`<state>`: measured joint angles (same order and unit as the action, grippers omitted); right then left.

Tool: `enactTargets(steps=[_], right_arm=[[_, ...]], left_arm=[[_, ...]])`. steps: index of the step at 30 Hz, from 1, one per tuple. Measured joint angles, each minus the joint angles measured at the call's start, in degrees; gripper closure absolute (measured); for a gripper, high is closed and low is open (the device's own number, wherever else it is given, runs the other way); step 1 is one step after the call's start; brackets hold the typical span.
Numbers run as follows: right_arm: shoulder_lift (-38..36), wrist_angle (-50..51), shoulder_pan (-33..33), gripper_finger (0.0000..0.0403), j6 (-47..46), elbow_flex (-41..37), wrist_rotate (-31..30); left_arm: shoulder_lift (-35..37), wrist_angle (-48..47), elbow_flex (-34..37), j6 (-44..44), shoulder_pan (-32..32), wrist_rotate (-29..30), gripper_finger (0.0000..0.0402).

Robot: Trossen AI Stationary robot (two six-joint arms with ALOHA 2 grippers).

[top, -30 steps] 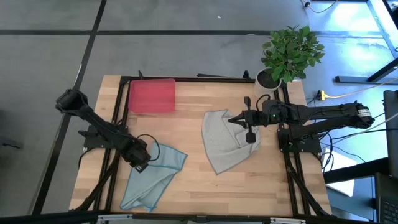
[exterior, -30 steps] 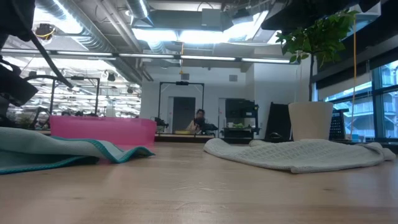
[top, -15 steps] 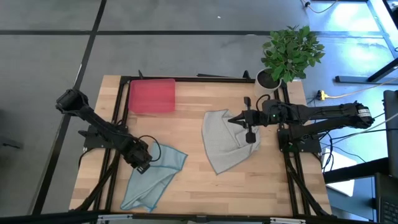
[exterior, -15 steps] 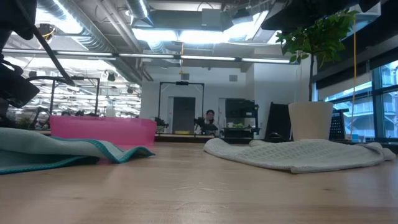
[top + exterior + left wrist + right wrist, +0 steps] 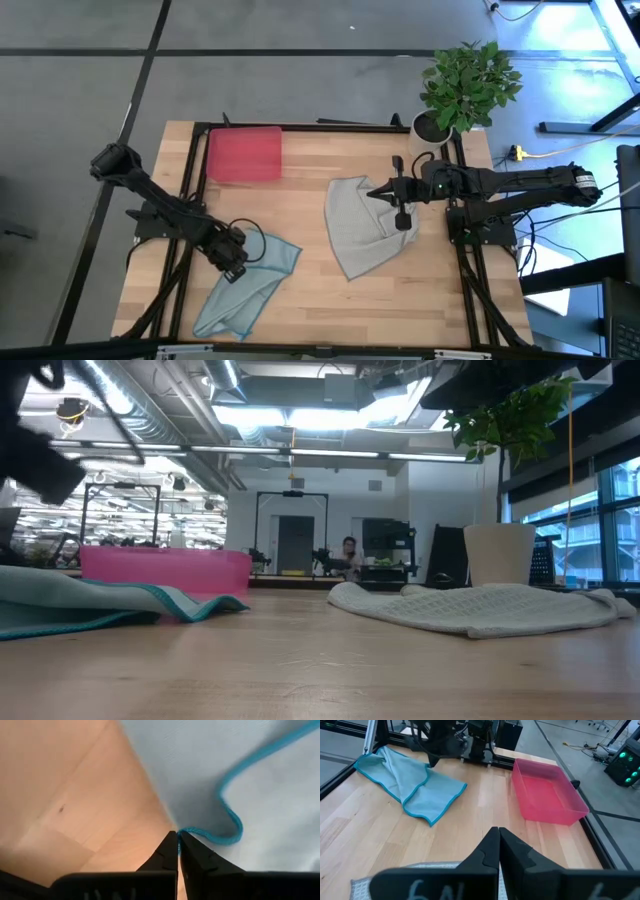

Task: Roll microfiber towels into tight, uniform cylinder then place into a basket
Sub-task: Fold the blue towel

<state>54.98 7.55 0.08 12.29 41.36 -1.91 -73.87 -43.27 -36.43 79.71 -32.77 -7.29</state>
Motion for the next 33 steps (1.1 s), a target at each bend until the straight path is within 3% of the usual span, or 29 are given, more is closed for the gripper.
enactTargets(steps=[7,15,24,33], right_arm=[[0.0,-3.1,0.0,0.0387,0.1,0.0,0.0],[2.6,-5.1,0.0,0.0325,0.2,0.0,0.0],[16.2,-12.5,-0.7,0.0307,6.0,0.0,2.0],[30.9,-29.9,-2.7,0.0304,6.3,0.0,8.5]], left_arm=[[0.0,-15.6,-11.5,-2.3,0.1,8.5,0.0401],[0.0,-31.0,-24.5,-2.2,0.1,21.1,0.0401],[0.1,-39.7,-32.3,-2.3,1.0,33.8,0.0401],[0.1,-40.4,-32.8,-5.5,3.6,35.3,0.0401]])
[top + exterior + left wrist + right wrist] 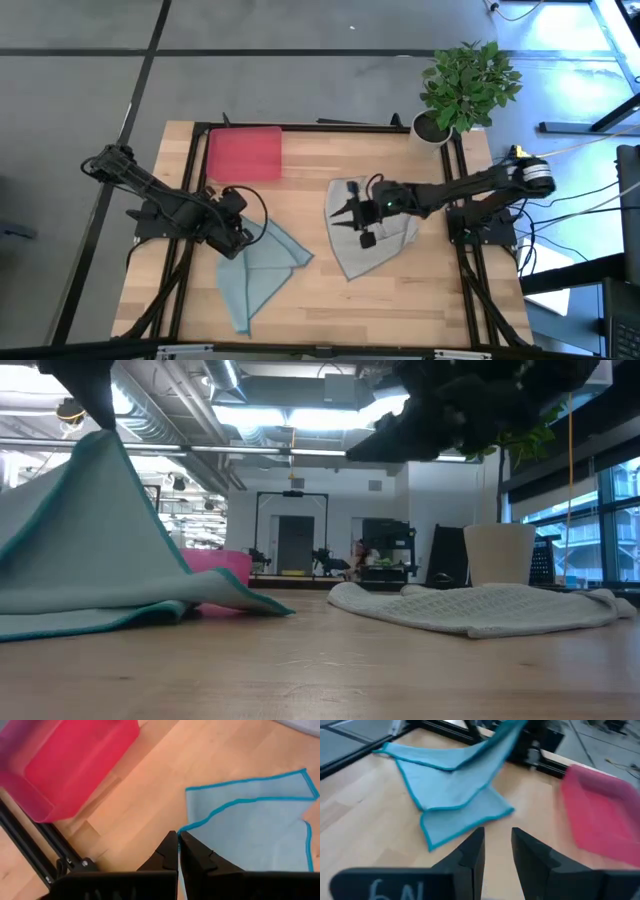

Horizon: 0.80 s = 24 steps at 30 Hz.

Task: Roll microfiber towels into tight, uniform cylinder then place into a basket
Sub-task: Fold the blue towel

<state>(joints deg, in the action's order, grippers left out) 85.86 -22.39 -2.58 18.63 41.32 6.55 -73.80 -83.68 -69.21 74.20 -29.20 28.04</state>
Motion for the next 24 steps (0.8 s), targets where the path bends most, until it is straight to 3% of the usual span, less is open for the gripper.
enactTargets(steps=[10,15,24], right_arm=[[10.0,-1.4,-1.4,0.0304,1.4,0.0,0.2],[14.3,-8.5,-2.3,0.0304,1.8,0.3,2.8],[21.4,-3.6,-4.3,0.0304,3.1,9.7,3.7]], left_arm=[[0.0,0.1,0.0,-1.3,0.1,0.1,0.0401],[0.0,0.1,0.0,-1.3,0.1,0.1,0.0401],[0.0,0.1,0.0,-1.3,0.1,0.1,0.0401]])
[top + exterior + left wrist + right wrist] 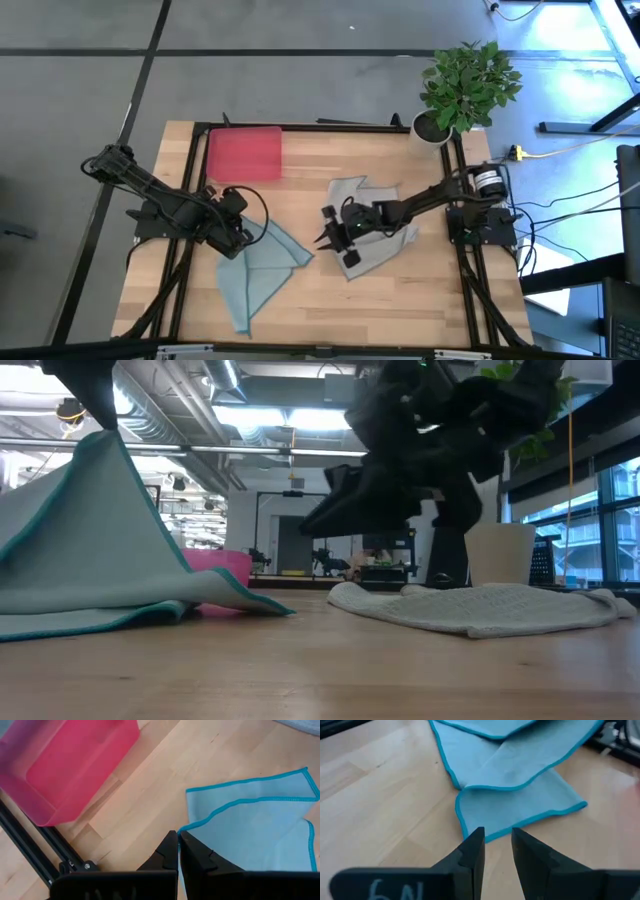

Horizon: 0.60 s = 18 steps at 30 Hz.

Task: Roll microfiber towels into tight, uniform cylinder then place into a basket
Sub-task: Fold the blue towel

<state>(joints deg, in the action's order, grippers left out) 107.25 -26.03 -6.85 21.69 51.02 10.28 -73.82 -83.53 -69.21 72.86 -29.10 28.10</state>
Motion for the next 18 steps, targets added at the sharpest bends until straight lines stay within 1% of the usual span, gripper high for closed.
enactTargets(steps=[5,10,12,15,18], right_arm=[[3.4,5.4,-1.4,0.0304,-0.6,4.6,0.0],[6.1,5.6,-3.6,0.0304,-1.6,6.0,0.4],[6.5,5.9,-4.2,0.0304,-0.4,5.9,-1.2],[6.6,5.7,-4.8,0.0304,-0.6,5.9,-5.6],[6.6,5.7,-5.3,0.0304,-0.7,5.9,-6.6]], left_arm=[[0.0,0.2,0.0,0.0,0.0,0.1,0.0401],[0.0,0.3,0.0,0.0,-0.2,0.5,0.0401],[0.0,1.0,0.0,0.0,-0.2,0.5,0.0401],[0.0,1.7,0.0,0.0,-0.2,0.5,0.0402],[0.0,1.8,0.0,-0.7,-0.2,0.5,0.0402]])
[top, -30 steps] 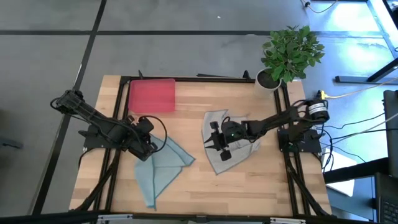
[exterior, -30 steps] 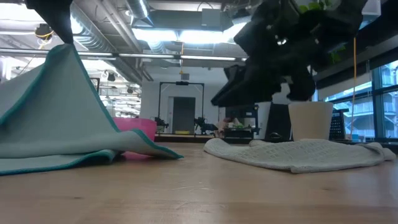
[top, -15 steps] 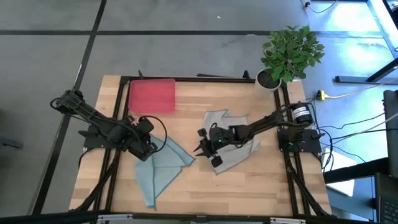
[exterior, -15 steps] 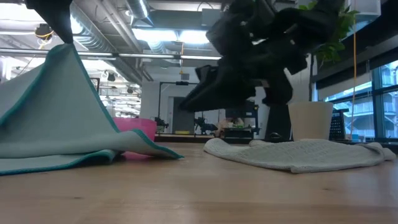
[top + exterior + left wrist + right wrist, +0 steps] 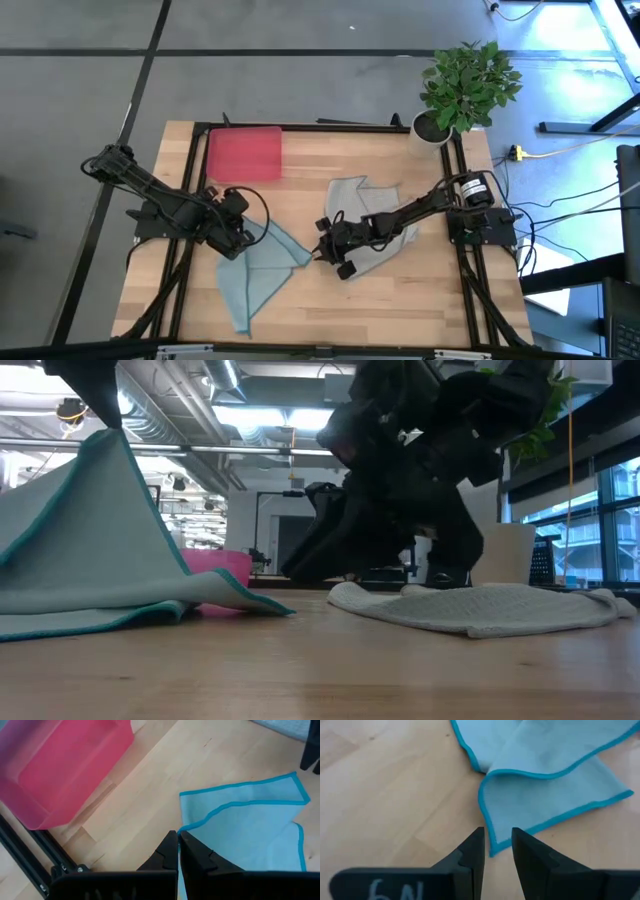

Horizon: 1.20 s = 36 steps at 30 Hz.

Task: Roll microfiber towels into tight, uniform cylinder then place into a basket
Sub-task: Fold the blue towel

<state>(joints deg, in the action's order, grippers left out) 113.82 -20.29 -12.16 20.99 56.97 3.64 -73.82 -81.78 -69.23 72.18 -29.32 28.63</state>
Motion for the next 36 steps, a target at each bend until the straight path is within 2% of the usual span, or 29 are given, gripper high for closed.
enactTargets(steps=[7,36], right_arm=[[1.1,-2.8,-0.6,0.0304,-3.1,0.0,0.0],[2.1,-3.6,-0.5,0.0304,-2.5,-0.1,-1.2]], left_arm=[[0.0,0.0,0.0,-2.3,0.0,0.8,0.0402],[0.0,0.0,0.0,-3.8,0.0,2.0,0.0402]])
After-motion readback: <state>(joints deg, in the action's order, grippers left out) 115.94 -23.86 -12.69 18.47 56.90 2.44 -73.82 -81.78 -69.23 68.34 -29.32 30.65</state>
